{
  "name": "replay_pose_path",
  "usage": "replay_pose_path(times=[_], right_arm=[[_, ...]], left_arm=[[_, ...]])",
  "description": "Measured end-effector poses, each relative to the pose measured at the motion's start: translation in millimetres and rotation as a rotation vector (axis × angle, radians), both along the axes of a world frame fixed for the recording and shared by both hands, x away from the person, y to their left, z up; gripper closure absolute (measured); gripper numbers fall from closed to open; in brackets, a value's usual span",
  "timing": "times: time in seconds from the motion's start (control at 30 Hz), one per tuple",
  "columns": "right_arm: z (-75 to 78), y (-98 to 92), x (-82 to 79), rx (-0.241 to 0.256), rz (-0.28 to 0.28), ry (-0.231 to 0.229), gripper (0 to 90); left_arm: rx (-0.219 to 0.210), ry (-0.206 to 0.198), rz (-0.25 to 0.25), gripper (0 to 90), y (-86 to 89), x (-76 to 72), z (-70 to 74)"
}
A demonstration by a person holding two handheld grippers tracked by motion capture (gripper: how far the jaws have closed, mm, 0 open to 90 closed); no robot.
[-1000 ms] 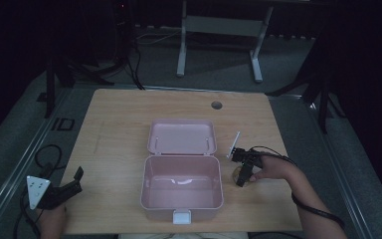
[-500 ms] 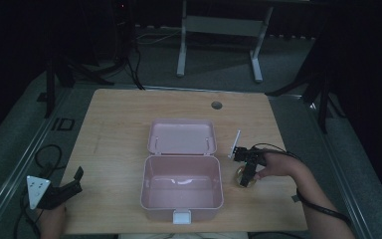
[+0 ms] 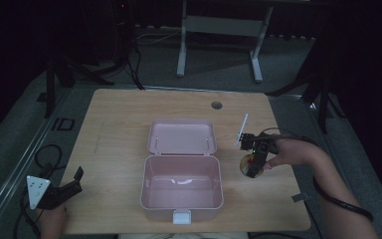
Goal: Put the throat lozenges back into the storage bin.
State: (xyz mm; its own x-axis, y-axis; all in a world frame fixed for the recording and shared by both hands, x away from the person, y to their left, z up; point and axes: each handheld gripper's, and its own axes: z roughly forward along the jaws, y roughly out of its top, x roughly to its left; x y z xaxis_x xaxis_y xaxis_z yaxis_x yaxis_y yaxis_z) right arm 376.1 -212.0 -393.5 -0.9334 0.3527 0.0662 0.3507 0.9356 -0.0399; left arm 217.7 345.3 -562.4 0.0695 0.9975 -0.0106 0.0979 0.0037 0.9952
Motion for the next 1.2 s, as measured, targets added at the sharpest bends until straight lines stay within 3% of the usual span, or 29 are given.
replay_pose_path(times=[0.17, 0.37, 0.83, 0.93, 1.2], right_arm=[[20.9, 6.1, -6.1, 0.011, 0.036, -0.023, 20.6], [30.4, 19.4, -17.6, 0.040, 0.102, -0.023, 20.6], [39.7, 72.2, -42.5, 0.055, 0.251, -0.012, 20.6], [39.6, 76.2, -43.6, 0.056, 0.264, -0.010, 20.6], [37.4, 115.4, -52.0, 0.067, 0.352, -0.001, 20.6]], left_arm=[[-0.002, 0.000, 0.000, 0.4, 0.3, -0.1, 0.0], [-0.001, 0.000, 0.000, 0.4, 0.3, 0.0, 0.0], [-0.004, -0.001, -0.001, 0.4, 0.7, -0.2, 0.0], [-0.004, -0.001, -0.002, 0.4, 0.7, -0.2, 0.0], [-0.005, -0.001, -0.004, 0.4, 0.9, -0.2, 0.0]])
